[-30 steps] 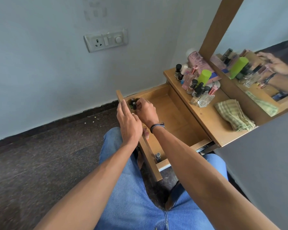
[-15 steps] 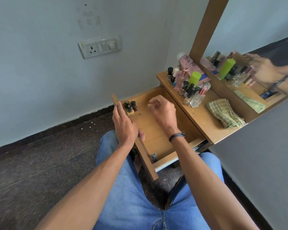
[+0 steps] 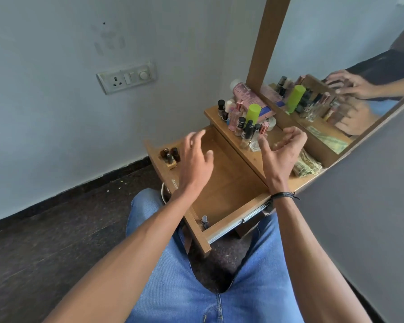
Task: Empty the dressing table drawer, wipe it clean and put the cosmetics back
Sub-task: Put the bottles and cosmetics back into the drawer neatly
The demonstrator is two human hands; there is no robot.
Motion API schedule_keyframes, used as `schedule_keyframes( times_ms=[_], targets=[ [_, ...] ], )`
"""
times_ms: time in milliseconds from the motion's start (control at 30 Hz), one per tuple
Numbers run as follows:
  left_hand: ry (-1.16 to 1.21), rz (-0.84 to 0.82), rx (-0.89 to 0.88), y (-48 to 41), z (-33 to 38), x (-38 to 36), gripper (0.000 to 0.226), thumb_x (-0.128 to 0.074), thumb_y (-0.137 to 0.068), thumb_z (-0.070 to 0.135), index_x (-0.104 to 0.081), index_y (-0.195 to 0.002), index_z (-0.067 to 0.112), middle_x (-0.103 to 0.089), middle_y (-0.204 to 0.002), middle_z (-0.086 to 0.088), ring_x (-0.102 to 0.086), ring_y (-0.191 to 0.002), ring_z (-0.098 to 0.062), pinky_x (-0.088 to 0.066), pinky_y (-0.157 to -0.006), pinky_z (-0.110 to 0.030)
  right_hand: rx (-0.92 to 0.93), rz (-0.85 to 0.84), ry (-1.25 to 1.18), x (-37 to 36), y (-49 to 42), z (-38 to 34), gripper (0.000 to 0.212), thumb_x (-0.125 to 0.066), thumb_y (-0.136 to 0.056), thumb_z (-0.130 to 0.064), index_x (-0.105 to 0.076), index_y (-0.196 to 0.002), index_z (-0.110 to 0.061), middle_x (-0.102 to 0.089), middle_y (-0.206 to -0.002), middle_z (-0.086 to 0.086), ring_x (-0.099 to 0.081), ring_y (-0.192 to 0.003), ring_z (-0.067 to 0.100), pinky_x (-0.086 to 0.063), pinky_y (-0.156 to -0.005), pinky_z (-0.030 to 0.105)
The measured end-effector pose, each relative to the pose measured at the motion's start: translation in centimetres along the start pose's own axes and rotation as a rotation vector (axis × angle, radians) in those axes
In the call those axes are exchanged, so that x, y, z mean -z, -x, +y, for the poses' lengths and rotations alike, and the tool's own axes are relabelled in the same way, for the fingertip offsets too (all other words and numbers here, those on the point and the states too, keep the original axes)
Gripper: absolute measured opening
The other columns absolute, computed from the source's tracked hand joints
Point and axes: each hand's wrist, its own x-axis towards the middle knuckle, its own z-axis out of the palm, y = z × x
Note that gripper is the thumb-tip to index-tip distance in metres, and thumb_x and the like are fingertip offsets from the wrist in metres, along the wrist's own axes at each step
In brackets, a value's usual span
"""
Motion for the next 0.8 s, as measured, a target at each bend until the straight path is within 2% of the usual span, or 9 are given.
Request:
schedule_keyframes(
  times_ms=[100,167,267,367,500,633,800],
  targets=[
    [0.157,-0.156,0.014,-1.2,2.3,-1.6,0.048,-0.064,-0.094,0.013,-0.052,-0.14,0.017,-0.052,-0.135,-0.002,-0.056,-0.113,-0.01,-0.049,-0.09,-0.016,-0.077,-0.148,-0.01,0.1,0.1,1.0,0.06,-0.079,-0.073,-0.027,-0.045,-0.123,-0.024,-0.042,-0.115,0.0,-0.049,-0.1,0.02,-0.053,-0.085,0.04],
    [0.209,-0.238,0.051,-2.0,3.5,-2.7,0.047,-0.066,-0.093,0.011,-0.054,-0.138,0.017,-0.053,-0.132,-0.003,-0.059,-0.106,-0.012,-0.052,-0.09,-0.021,-0.09,-0.251,0.03,0.1,0.5,1.4,0.063,-0.076,-0.074,-0.029,-0.049,-0.13,-0.02,-0.046,-0.121,0.0,-0.05,-0.106,0.015,-0.052,-0.093,0.038],
    [0.2,-0.327,0.094,-2.8,4.4,-4.3,0.047,-0.069,-0.091,0.012,-0.056,-0.136,0.016,-0.057,-0.129,-0.003,-0.062,-0.1,-0.013,-0.055,-0.093,-0.034,-0.071,-0.294,0.08,-0.3,0.7,1.9,0.059,-0.077,-0.079,-0.031,-0.051,-0.131,-0.022,-0.05,-0.121,0.0,-0.056,-0.101,0.017,-0.055,-0.089,0.041],
    [0.175,-0.378,0.134,-3.4,4.7,-5.7,0.047,-0.07,-0.091,0.014,-0.056,-0.136,0.017,-0.06,-0.129,-0.002,-0.065,-0.098,-0.015,-0.054,-0.093,-0.04,-0.1,-0.291,0.132,-0.6,0.4,1.9,0.052,-0.079,-0.082,-0.027,-0.055,-0.127,-0.018,-0.053,-0.117,-0.001,-0.058,-0.094,0.012,-0.056,-0.087,0.038],
    [0.167,-0.39,0.164,-3.8,5.0,-6.4,0.042,-0.07,-0.092,0.017,-0.061,-0.133,0.019,-0.064,-0.128,-0.002,-0.066,-0.1,-0.018,-0.054,-0.095,-0.042,-0.113,-0.289,0.138,-0.8,0.4,2.1,0.041,-0.075,-0.087,-0.028,-0.057,-0.123,-0.018,-0.063,-0.109,-0.006,-0.062,-0.09,0.013,-0.056,-0.084,0.038],
    [0.184,-0.402,0.187,-3.9,5.1,-6.4,0.039,-0.072,-0.091,0.017,-0.065,-0.129,0.022,-0.069,-0.123,0.0,-0.067,-0.104,-0.02,-0.054,-0.096,-0.043,-0.109,-0.328,0.138,-0.8,0.5,2.5,0.039,-0.072,-0.089,-0.033,-0.059,-0.123,-0.019,-0.069,-0.113,-0.004,-0.066,-0.095,0.016,-0.057,-0.084,0.04],
    [0.2,-0.424,0.187,-3.7,4.7,-6.2,0.04,-0.073,-0.09,0.015,-0.067,-0.129,0.02,-0.064,-0.127,-0.003,-0.063,-0.113,-0.025,-0.05,-0.101,-0.043,-0.08,-0.387,0.125,-0.4,0.7,2.3,0.039,-0.075,-0.088,-0.03,-0.063,-0.123,-0.016,-0.068,-0.112,-0.008,-0.066,-0.095,0.013,-0.053,-0.079,0.026]
  ],
)
